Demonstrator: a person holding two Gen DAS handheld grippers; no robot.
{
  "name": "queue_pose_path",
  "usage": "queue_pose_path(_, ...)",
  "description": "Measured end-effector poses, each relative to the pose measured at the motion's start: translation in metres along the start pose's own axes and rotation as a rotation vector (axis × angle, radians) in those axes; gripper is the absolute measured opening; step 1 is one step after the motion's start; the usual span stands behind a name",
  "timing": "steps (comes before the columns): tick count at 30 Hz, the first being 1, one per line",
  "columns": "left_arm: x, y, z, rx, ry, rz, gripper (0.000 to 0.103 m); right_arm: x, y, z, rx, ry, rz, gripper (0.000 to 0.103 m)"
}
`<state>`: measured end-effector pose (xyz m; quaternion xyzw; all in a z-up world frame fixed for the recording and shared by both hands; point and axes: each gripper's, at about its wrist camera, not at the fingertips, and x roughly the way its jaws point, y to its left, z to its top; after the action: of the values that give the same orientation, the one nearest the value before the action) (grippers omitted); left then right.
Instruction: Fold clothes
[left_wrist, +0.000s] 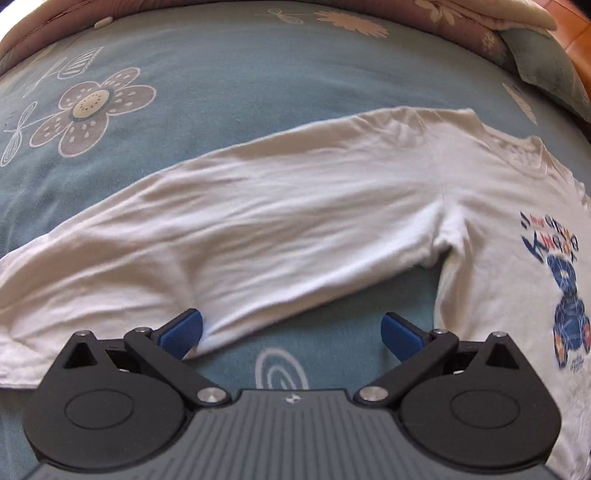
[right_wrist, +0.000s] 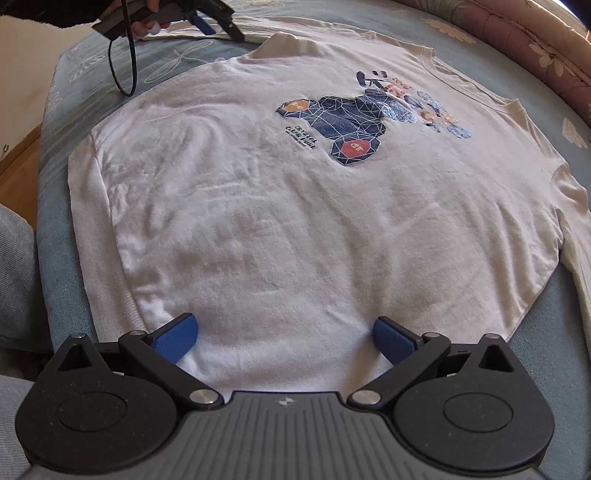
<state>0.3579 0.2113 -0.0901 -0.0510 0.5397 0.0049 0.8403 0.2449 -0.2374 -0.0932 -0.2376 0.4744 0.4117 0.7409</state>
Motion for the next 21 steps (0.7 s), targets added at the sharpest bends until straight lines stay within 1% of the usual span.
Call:
queue_pose_path(2,-0.010,0.004,0.000,0.004,0.002,-0.034,0.102,-0.002,-0.004,0.009,0.024,-0.007,-0.021,0.103)
queue_pose_path(3,-0.017,0.008,0.003,0.000,-0.032,-0.038,0.102,-0.003,-0.006,0.016,0.034,-0.018,-0.036,0.103)
queue_pose_path(5,-0.023,0.016,0.014,0.006,-0.109,0.001,0.102,-0.002,-0.010,0.030,0.044,-0.042,-0.075,0.103)
queue_pose_path(6,-0.022,0.021,0.020,0.001,-0.133,0.021,0.102,0.000,-0.011,0.038,0.047,-0.052,-0.091,0.103)
queue_pose_path(7,-0.017,0.030,0.026,-0.025,-0.139,0.032,0.102,0.002,-0.013,0.045,0.050,-0.062,-0.108,0.103)
queue_pose_path(10,-0.002,0.053,0.030,-0.083,-0.118,0.076,0.102,0.011,-0.014,0.070,0.045,-0.101,-0.131,0.103)
queue_pose_path(12,0.003,0.065,0.015,-0.122,-0.095,0.102,0.102,0.018,-0.013,0.087,0.045,-0.129,-0.149,0.103)
queue_pose_path(16,-0.013,0.075,-0.014,-0.182,-0.091,0.069,0.102,0.037,-0.014,0.118,0.144,-0.178,-0.156,0.103)
queue_pose_path(17,-0.017,0.076,-0.016,-0.186,-0.080,0.059,0.102,0.041,-0.014,0.126,0.170,-0.190,-0.157,0.103)
queue_pose_path(19,-0.020,0.084,-0.018,-0.201,-0.083,0.064,0.102,0.051,-0.014,0.141,0.222,-0.215,-0.160,0.103)
queue_pose_path(21,-0.022,0.092,-0.019,-0.218,-0.089,0.075,0.102,0.061,-0.008,0.154,0.235,-0.222,-0.157,0.103)
